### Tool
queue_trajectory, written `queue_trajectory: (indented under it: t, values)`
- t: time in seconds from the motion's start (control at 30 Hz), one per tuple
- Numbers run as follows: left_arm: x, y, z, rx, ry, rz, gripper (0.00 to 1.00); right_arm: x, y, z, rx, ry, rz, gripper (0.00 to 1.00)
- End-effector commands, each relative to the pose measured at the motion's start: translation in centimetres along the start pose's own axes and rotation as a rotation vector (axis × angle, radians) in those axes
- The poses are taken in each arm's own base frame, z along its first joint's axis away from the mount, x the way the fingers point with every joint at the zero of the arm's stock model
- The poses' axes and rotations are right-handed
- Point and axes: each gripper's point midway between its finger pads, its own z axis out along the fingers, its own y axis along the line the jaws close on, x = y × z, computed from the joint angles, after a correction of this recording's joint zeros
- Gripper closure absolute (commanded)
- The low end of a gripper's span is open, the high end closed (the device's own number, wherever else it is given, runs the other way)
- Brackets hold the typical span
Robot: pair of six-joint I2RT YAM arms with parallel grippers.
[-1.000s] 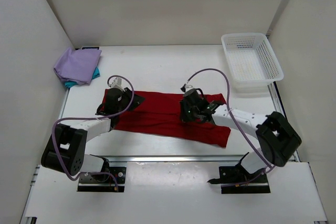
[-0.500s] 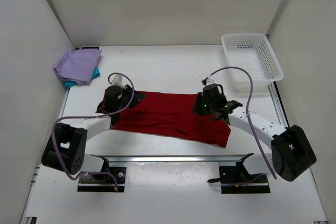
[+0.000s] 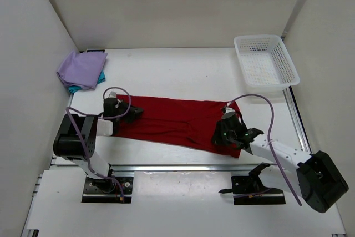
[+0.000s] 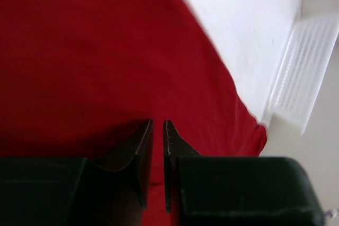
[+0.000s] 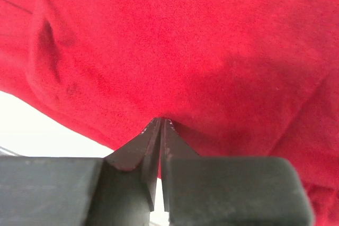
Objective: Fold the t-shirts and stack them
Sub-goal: Rotate the tshirt 90 degrees
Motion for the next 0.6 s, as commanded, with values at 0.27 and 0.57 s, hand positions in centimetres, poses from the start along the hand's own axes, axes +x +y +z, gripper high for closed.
queue_trajectory:
  t: [0.27, 0.57]
  values:
    - [-2.1, -4.6, -2.4, 0.163, -0.077, -0.023, 0.75, -10.6, -1.1, 2.6, -0.002, -0.162, 0.093, 0.97]
    - [2.1, -10.4, -5.0, 0.25, -0.035, 0.216, 0.71, -15.9, 1.0, 12.1, -0.074, 0.056, 0.128, 1.0]
